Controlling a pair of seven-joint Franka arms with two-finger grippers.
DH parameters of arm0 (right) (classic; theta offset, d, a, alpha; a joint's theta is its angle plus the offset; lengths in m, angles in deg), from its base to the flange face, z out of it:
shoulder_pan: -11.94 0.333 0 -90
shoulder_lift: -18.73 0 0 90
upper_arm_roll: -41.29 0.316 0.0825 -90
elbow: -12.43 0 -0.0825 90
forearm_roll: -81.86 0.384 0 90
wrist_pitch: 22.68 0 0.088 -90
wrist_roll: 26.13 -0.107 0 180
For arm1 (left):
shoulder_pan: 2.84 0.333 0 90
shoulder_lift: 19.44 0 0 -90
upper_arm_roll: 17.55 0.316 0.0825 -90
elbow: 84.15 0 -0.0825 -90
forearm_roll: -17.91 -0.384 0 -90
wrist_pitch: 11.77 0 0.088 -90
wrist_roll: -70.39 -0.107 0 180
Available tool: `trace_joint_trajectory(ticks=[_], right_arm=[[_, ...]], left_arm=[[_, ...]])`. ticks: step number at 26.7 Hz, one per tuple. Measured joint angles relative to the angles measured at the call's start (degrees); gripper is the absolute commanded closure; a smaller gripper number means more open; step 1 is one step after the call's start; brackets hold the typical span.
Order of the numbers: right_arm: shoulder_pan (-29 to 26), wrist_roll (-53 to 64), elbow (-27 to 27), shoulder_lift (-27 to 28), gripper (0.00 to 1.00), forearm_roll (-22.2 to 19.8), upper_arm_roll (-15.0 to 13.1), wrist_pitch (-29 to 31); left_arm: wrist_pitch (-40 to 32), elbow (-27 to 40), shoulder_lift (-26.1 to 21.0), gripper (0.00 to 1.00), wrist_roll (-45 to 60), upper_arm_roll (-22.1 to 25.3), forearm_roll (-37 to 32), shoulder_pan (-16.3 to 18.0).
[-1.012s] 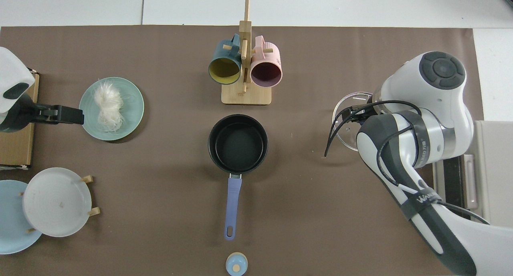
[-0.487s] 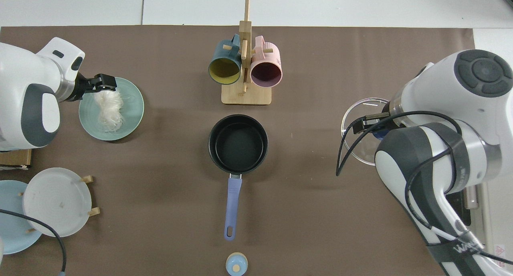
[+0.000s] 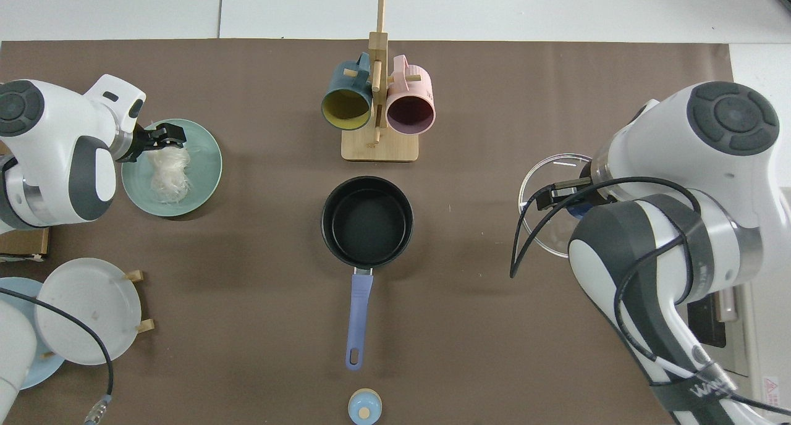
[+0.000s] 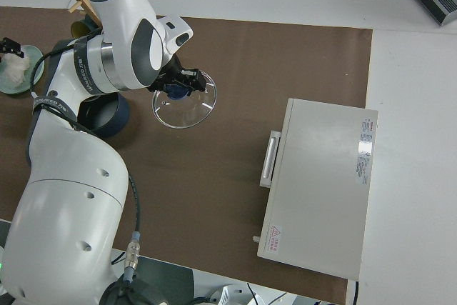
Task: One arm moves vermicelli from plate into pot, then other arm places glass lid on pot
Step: 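Grasp the vermicelli on the plate with the left gripper, then carry the vermicelli over the saucepan and release it with the left gripper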
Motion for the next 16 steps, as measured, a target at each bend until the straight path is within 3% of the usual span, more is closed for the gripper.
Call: trace_joint_trajectory(ticks=[9, 10, 11, 14, 15, 16], right_arm=[[0.01, 0.00, 0.00, 0.00, 1.00, 0.54, 0.04, 0.05], [0.01, 0.00, 0.00, 0.00, 1.00, 0.61, 0.03, 0.05], [0.01, 0.00, 0.00, 0.00, 1.00, 0.66, 0.03, 0.05], [0.00, 0.00, 0.00, 0.00, 1.00, 0.71, 0.03, 0.07], [-0.01, 0.00, 0.00, 0.00, 1.00, 0.71, 0.02, 0.08], [-0.01, 0.00, 0.00, 0.00, 1.00, 0.72, 0.02, 0.08]], left_arm=[[2.07, 0.93, -1.76, 0.02, 3.88, -0.53, 0.00, -0.18], [2.22, 0.93, -1.82, 0.09, 3.95, -0.58, 0.00, -0.21], [2.31, 0.92, -1.84, 0.26, 3.95, -0.62, 0.00, -0.24], [2.32, 0.72, -1.84, 0.87, 3.96, -0.66, -0.05, -0.38], [2.27, 0.56, -1.84, 1.00, 3.96, -0.69, -0.06, -0.44], [2.08, 0.36, -1.84, 1.00, 3.96, -0.74, -0.07, -0.51]])
